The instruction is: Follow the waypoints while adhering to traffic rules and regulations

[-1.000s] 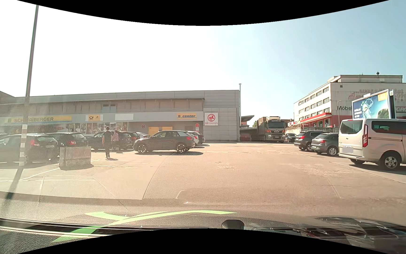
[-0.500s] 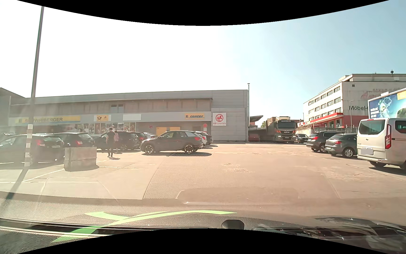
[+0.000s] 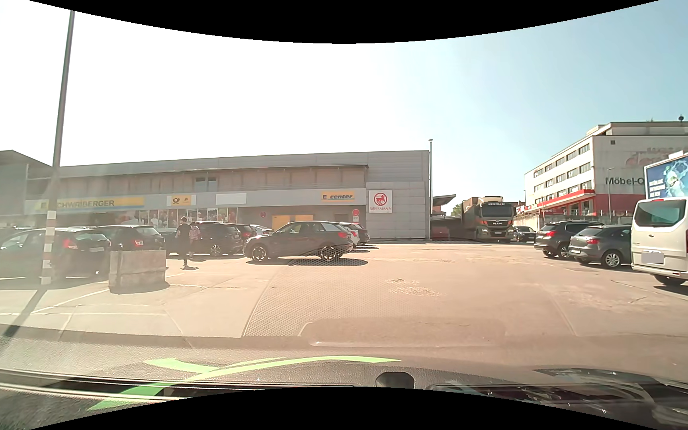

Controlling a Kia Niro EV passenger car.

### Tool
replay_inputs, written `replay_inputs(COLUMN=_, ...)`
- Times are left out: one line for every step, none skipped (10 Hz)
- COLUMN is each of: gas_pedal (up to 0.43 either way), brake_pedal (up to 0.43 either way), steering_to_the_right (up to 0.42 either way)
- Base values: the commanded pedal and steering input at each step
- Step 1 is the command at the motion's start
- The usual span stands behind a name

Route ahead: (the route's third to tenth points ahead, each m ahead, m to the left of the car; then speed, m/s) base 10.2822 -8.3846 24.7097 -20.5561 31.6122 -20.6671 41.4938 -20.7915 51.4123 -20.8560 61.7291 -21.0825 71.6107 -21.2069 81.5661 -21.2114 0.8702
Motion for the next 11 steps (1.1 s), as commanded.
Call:
replay_inputs(gas_pedal=0.028, brake_pedal=0.0, steering_to_the_right=-0.022)
replay_inputs(gas_pedal=0.028, brake_pedal=0.0, steering_to_the_right=0.006)
replay_inputs(gas_pedal=0.028, brake_pedal=0.0, steering_to_the_right=0.035)
replay_inputs(gas_pedal=0.028, brake_pedal=0.0, steering_to_the_right=0.06)
replay_inputs(gas_pedal=0.028, brake_pedal=0.0, steering_to_the_right=0.079)
replay_inputs(gas_pedal=0.047, brake_pedal=0.0, steering_to_the_right=0.1)
replay_inputs(gas_pedal=0.059, brake_pedal=0.0, steering_to_the_right=0.131)
replay_inputs(gas_pedal=0.087, brake_pedal=0.0, steering_to_the_right=0.169)
replay_inputs(gas_pedal=0.118, brake_pedal=0.0, steering_to_the_right=0.195)
replay_inputs(gas_pedal=0.13, brake_pedal=0.0, steering_to_the_right=0.209)
replay_inputs(gas_pedal=0.138, brake_pedal=0.0, steering_to_the_right=0.207)
